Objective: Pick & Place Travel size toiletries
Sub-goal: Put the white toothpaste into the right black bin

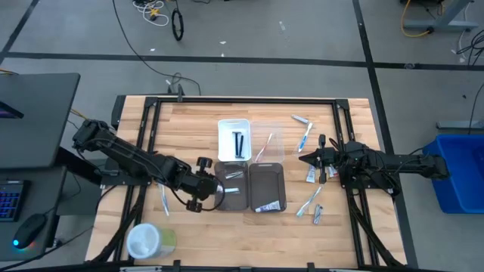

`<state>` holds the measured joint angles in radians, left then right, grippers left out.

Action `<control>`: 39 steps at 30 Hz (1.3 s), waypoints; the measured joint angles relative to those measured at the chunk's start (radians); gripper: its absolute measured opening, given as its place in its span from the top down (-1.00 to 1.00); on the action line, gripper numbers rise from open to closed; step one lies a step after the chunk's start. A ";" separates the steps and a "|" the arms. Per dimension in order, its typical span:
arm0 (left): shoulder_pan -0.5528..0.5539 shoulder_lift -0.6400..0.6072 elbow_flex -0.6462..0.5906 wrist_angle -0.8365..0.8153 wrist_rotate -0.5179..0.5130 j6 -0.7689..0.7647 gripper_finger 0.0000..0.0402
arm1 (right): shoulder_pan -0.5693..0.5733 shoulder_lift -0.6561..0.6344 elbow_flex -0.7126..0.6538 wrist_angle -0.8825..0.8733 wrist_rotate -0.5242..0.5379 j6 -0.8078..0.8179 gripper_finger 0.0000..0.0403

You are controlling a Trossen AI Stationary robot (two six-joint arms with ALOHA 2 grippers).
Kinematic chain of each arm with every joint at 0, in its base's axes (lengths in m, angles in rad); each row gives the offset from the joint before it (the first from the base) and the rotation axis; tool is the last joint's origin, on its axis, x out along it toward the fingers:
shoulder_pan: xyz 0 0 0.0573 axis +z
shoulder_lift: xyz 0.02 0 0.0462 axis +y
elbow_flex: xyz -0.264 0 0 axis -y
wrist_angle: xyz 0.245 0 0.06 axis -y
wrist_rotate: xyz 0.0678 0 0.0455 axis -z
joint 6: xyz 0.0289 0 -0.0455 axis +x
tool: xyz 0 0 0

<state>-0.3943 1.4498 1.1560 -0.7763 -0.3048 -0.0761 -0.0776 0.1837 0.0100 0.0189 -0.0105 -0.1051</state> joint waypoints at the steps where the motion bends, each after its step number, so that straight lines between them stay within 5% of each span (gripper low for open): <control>1: 0.006 0.000 0.004 0.013 -0.012 0.009 0.59 | 0.000 0.000 0.000 0.000 0.000 0.000 0.93; 22: 0.230 0.003 0.008 0.281 -0.037 0.169 0.59 | 0.000 0.000 0.000 0.000 0.000 0.000 0.93; 39: 0.332 0.003 0.008 0.302 0.033 0.219 0.59 | 0.000 0.000 0.000 0.000 0.000 0.000 0.94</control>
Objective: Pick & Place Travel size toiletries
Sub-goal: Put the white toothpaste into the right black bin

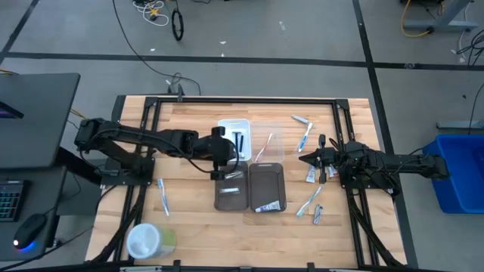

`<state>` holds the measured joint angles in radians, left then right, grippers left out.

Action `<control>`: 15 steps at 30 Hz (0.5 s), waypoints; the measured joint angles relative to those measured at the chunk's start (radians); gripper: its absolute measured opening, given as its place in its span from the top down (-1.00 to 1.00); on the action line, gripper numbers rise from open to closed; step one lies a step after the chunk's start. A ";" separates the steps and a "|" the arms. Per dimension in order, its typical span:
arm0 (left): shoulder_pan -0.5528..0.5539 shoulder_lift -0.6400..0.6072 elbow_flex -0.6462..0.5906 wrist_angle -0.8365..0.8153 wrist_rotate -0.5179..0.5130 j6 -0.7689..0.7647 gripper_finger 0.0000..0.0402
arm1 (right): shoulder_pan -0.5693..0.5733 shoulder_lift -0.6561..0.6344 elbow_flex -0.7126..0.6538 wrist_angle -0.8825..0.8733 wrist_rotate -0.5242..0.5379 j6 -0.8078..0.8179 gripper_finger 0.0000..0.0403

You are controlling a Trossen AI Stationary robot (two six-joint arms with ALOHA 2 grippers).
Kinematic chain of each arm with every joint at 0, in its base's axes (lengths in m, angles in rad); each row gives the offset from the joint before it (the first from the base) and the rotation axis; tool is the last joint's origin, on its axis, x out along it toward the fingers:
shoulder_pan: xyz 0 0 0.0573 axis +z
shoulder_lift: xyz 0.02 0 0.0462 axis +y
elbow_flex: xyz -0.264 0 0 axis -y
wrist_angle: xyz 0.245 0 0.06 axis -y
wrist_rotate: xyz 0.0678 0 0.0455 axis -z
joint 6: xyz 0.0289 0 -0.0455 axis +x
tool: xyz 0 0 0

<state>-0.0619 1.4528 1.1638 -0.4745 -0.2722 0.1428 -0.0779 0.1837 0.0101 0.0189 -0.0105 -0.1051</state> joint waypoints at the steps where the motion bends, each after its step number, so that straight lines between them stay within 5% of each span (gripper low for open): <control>1: 0.004 0.000 0.000 0.007 0.000 0.006 0.59 | 0.000 0.000 0.000 0.000 0.000 0.000 0.94; 15: 0.043 0.084 -0.003 0.133 0.077 0.059 0.59 | 0.000 0.001 0.000 -0.003 0.000 0.000 0.94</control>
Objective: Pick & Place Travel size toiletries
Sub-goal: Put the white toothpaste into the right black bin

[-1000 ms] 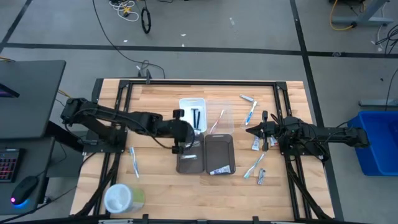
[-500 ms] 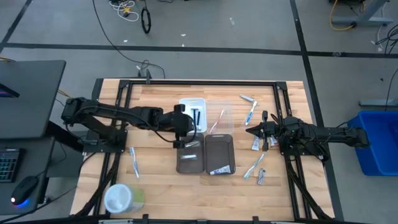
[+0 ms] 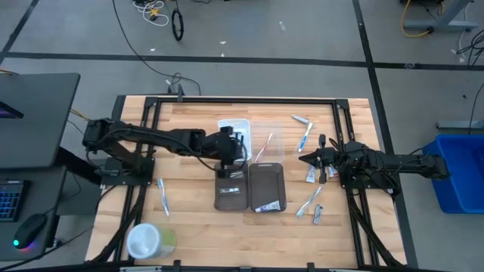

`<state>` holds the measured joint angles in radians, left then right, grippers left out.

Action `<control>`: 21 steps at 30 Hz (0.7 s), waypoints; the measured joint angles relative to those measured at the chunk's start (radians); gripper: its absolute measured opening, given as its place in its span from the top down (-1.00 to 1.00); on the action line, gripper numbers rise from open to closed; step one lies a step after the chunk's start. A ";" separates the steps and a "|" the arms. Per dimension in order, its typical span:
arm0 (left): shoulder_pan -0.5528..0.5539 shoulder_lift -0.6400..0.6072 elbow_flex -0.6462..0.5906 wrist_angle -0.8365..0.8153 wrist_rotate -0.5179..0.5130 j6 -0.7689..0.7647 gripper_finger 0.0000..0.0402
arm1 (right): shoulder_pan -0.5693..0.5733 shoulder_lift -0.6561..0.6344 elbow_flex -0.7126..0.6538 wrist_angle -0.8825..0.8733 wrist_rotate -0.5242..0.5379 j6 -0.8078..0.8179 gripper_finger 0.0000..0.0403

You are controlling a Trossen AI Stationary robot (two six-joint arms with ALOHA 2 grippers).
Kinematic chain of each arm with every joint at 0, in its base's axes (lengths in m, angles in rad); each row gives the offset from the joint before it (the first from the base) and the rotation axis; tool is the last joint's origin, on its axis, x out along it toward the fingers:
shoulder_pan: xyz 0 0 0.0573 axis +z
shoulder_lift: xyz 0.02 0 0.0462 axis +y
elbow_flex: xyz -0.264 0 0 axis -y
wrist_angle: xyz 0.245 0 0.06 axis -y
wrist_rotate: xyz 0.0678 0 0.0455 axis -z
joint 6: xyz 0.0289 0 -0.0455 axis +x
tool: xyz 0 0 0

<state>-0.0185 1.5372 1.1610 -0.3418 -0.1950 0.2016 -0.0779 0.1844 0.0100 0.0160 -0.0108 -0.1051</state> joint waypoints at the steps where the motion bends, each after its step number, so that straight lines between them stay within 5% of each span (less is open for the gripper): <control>1: 0.000 0.009 0.002 0.017 0.010 0.007 0.59 | 0.000 0.000 0.000 -0.001 -0.001 0.000 0.94; 21: -0.015 0.336 0.386 -0.060 0.101 0.030 0.59 | 0.000 0.024 0.000 0.001 0.009 0.000 0.93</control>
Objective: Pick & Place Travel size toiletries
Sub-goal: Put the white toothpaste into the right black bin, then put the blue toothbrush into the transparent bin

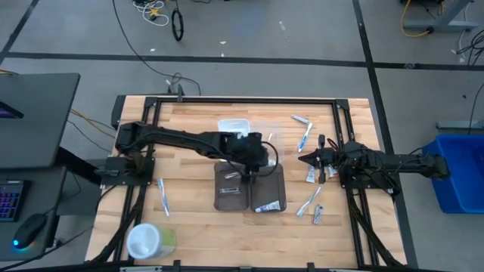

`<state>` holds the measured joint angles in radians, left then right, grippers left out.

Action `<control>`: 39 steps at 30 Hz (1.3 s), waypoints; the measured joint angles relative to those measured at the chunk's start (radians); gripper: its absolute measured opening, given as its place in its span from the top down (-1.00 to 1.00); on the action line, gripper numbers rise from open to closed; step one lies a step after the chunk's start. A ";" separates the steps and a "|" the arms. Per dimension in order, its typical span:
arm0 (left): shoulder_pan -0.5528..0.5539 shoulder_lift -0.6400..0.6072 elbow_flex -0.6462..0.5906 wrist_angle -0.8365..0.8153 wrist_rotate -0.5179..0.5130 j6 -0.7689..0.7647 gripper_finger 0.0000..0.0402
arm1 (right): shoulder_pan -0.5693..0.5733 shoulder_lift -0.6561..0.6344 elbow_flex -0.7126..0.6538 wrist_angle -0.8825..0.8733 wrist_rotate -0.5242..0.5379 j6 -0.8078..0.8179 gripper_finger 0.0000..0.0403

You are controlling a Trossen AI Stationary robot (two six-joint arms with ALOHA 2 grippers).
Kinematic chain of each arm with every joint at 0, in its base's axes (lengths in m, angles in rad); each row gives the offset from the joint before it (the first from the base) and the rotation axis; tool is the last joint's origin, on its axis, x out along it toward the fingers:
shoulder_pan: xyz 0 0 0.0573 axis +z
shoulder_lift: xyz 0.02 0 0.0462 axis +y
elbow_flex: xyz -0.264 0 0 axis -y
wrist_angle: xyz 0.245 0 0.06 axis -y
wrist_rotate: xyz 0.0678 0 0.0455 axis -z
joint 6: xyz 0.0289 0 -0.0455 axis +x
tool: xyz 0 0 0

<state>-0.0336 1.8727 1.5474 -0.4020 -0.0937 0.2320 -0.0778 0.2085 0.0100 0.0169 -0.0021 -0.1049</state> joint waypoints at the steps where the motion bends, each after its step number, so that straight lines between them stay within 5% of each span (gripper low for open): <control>1: -0.003 0.015 0.003 -0.001 0.008 -0.004 0.59 | 0.000 0.000 0.000 0.000 0.000 0.000 0.94; 22: -0.044 0.094 0.003 0.007 0.083 -0.012 0.56 | 0.000 0.008 0.000 -0.007 0.000 0.000 0.93; 39: -0.046 0.092 0.039 -0.061 -0.001 -0.071 -0.25 | 0.000 0.008 0.000 -0.007 0.000 0.000 0.94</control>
<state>-0.0792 1.9650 1.5863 -0.4630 -0.0946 0.1612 -0.0776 0.2166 0.0098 0.0099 -0.0021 -0.1051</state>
